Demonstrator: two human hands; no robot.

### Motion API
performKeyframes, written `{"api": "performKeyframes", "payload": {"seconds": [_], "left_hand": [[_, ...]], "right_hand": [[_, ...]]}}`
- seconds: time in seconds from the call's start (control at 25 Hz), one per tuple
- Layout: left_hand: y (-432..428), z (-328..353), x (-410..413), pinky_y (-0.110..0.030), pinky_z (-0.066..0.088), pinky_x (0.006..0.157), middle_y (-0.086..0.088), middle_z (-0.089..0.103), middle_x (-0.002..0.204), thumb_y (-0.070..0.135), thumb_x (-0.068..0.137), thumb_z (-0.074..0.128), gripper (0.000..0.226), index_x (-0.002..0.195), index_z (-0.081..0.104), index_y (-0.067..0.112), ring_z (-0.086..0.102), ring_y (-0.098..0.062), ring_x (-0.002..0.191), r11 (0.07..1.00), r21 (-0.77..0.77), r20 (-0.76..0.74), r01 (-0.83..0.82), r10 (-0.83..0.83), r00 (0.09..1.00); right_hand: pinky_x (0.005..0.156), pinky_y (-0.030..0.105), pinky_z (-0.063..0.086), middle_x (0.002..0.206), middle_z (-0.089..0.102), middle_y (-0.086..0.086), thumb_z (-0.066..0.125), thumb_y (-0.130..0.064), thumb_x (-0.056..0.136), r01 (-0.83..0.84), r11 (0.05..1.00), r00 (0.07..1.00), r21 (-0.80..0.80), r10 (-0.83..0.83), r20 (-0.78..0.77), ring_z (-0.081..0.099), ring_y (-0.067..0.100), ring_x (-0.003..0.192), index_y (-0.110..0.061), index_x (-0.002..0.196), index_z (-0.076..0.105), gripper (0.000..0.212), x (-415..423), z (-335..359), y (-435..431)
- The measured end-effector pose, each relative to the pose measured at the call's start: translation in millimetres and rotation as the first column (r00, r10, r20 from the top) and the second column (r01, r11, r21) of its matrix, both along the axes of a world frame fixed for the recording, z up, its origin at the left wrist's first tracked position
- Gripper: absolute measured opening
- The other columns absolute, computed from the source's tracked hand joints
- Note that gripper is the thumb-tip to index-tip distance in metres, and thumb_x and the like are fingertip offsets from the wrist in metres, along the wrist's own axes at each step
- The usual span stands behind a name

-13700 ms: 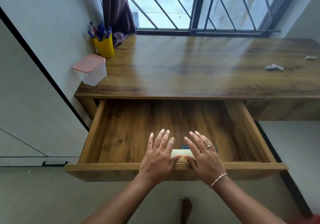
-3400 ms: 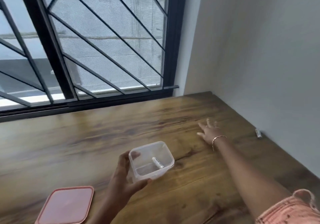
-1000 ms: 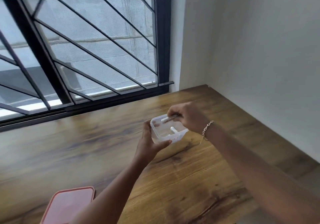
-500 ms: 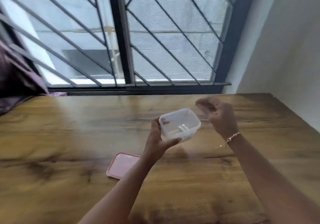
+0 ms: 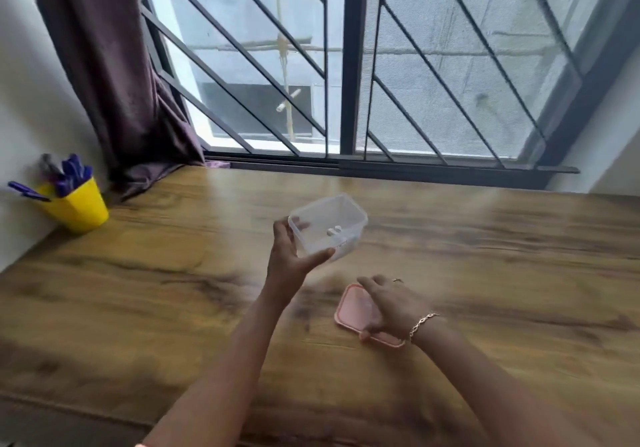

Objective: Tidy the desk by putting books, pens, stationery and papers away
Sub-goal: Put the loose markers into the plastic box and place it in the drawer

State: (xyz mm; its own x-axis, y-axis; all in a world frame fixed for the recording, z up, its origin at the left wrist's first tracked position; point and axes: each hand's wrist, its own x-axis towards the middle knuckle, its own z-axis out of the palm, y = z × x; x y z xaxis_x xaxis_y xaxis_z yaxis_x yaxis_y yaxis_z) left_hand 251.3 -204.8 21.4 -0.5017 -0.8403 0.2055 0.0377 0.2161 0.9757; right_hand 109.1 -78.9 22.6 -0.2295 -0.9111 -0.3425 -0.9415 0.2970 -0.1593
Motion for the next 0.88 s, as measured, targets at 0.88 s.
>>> {"api": "performKeyframes", "payload": {"seconds": [0.88], "left_hand": [[-41,-9,77,-0.038,0.044,0.102,-0.001,0.06,0.12,0.037,0.05,0.084,0.084,0.118,0.039,0.016,0.056,-0.013,0.114,0.979,-0.005,0.016,0.205,-0.205,0.979]], "right_hand": [[0.091,0.043,0.047,0.115,0.069,0.001,0.055,-0.025,0.08,-0.182,0.484,0.969,-0.856,-0.059,-0.24,0.064,0.018,0.11,-0.021,0.109,0.069,0.032,119,42,-72]]}}
